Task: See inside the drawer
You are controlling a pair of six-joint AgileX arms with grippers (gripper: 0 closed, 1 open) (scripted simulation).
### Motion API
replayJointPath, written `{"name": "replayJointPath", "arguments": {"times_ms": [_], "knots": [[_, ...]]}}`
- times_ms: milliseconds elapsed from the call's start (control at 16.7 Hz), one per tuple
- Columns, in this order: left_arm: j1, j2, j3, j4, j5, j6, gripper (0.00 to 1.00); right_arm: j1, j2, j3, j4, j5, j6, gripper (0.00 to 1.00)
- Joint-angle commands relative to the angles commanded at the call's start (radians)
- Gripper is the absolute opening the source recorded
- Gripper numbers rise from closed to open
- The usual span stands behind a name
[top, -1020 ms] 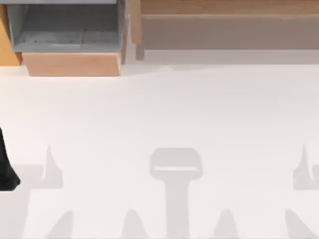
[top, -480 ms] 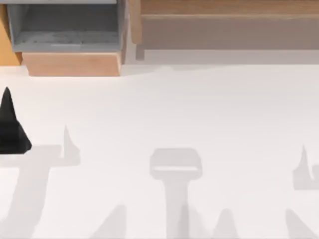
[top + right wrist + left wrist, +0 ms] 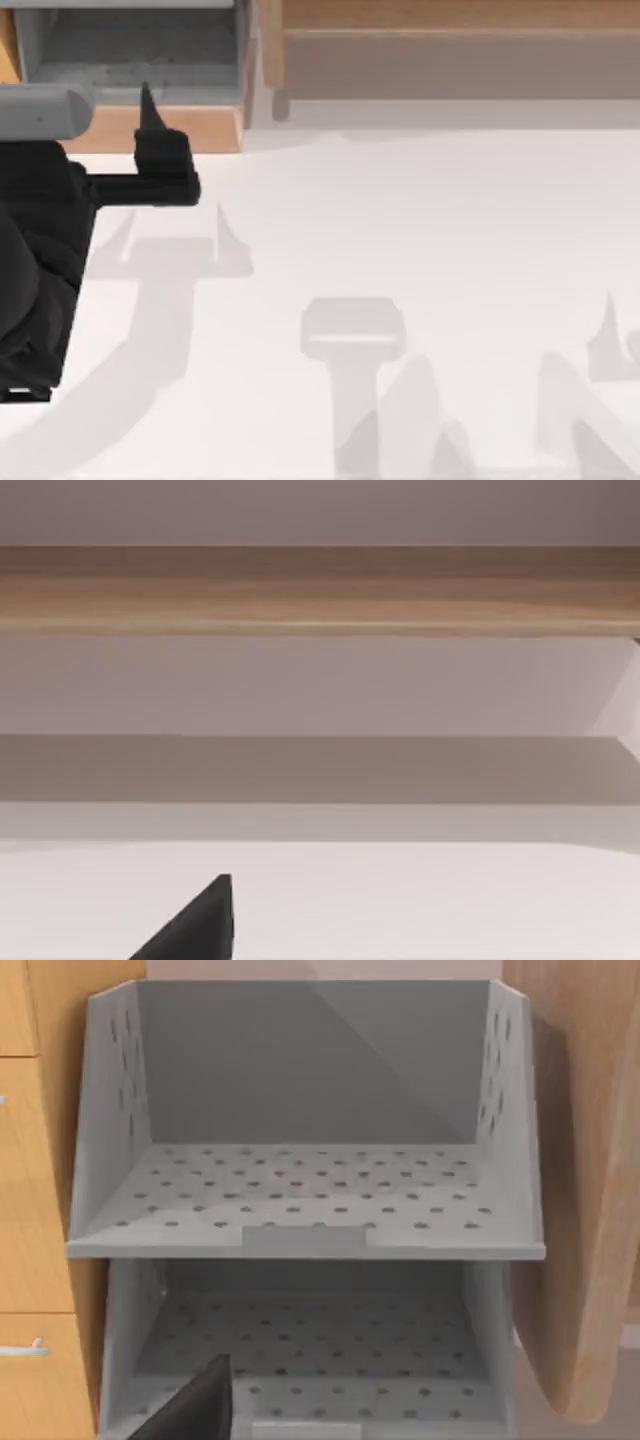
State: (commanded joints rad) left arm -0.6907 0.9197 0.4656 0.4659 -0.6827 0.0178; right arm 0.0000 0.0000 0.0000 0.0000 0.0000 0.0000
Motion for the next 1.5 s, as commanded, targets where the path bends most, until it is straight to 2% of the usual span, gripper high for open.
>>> {"name": "replayJointPath", "arguments": {"times_ms": [180, 300, 660, 840, 1020, 1200, 1320, 1500], "knots": [[-0.083, 0.116, 0.058, 0.058, -0.083, 0.002, 1.0, 0.0, 0.0, 0.0, 0.0, 0.0, 0.0, 1.0], [-0.103, 0.143, 0.073, 0.073, -0.103, 0.002, 1.0, 0.0, 0.0, 0.0, 0.0, 0.0, 0.0, 1.0], [-0.088, 0.146, 0.078, 0.08, -0.094, 0.012, 1.0, 0.0, 0.0, 0.0, 0.0, 0.0, 0.0, 1.0], [0.005, 0.208, 0.159, 0.164, -0.038, 0.101, 1.0, 0.0, 0.0, 0.0, 0.0, 0.0, 0.0, 1.0], [0.183, 0.353, 0.246, 0.261, 0.052, 0.263, 1.0, 0.0, 0.0, 0.0, 0.0, 0.0, 0.0, 1.0], [0.37, 0.58, 0.292, 0.321, 0.193, 0.489, 1.0, 0.0, 0.0, 0.0, 0.0, 0.0, 0.0, 1.0], [0.471, 0.741, 0.312, 0.353, 0.327, 0.665, 1.0, 0.0, 0.0, 0.0, 0.0, 0.0, 0.0, 1.0], [0.606, 0.93, 0.368, 0.425, 0.587, 0.926, 1.0, 0.0, 0.0, 0.0, 0.0, 0.0, 0.0, 1.0]]}}
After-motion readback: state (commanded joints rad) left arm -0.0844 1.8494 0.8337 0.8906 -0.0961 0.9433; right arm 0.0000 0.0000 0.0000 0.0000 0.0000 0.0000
